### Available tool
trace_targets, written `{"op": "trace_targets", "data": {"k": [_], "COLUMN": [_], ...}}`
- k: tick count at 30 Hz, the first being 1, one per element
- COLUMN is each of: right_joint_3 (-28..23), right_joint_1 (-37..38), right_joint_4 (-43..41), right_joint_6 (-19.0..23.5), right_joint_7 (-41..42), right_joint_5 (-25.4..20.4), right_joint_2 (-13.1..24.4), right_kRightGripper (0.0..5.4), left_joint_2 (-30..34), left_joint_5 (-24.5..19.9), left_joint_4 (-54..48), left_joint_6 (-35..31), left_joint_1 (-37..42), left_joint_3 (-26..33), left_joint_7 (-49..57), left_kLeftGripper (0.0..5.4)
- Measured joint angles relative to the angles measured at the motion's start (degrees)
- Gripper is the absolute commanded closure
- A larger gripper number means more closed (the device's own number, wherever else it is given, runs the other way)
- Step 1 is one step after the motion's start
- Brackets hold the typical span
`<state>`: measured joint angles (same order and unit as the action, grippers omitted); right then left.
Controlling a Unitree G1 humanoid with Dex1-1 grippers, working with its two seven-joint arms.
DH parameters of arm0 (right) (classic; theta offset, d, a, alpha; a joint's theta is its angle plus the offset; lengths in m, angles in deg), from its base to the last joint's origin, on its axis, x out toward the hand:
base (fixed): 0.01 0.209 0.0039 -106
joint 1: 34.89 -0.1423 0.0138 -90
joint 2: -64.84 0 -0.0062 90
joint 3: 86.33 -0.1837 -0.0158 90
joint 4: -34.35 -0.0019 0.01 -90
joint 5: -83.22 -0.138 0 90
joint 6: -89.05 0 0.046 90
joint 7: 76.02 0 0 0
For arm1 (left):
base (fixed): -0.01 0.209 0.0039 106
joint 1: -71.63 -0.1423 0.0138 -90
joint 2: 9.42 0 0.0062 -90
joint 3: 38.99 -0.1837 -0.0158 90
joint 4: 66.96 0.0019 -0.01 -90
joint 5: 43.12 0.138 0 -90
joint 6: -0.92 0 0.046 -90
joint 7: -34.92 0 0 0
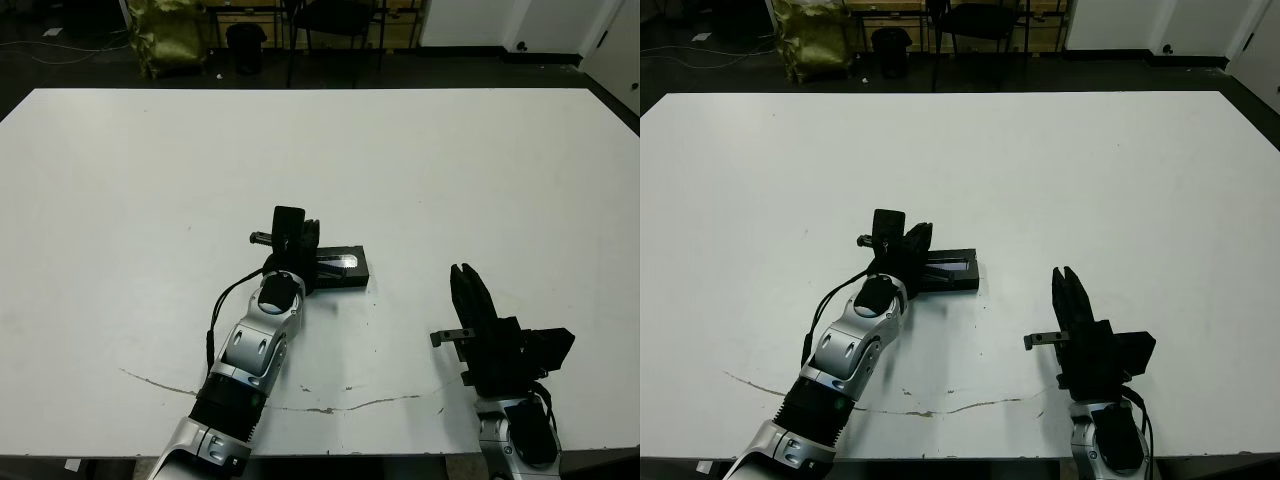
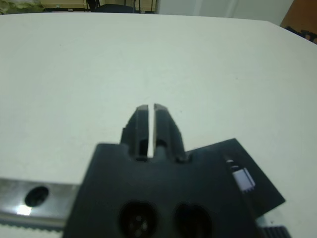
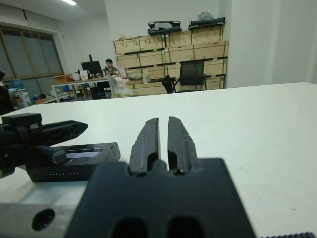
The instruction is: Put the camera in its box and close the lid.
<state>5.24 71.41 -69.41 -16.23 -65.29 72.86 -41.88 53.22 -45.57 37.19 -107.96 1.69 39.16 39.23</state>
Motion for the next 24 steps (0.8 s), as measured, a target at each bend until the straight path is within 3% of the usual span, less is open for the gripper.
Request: {"op": "trace_targets", "data": {"k": [9, 17, 24], "right_joint_3": [-0.1, -0.1, -1.1], "right_joint_1": [0.1, 0.0, -2.0], "right_joint_4": [0.0, 0.0, 2.7], "right_joint_6": [-0.1, -0.1, -2.1], "right_joint_7": [-0.2, -0.9, -1.0], "right_joint_5": [0.0, 0.0, 0.1], "right_joint_2": [0.0, -0.4, -0.4], "right_kRightGripper": [5.4, 5.4, 5.4], "left_joint_2": [3.4, 8.9, 12.5], "left_joint_5": [-5.3, -6.0, -9.1], "left_joint_4": [-19.4, -31.6, -29.7], "left_joint_6": [-4.8, 5.7, 19.8], "left_joint_1": [-9.6, -11.6, -15.0], "left_joint_3": [1.6, 7.7, 16.2], "left_joint_7": [-5.4, -9.7, -13.6], "left_kLeftGripper": [5.38, 5.38, 5.38]}}
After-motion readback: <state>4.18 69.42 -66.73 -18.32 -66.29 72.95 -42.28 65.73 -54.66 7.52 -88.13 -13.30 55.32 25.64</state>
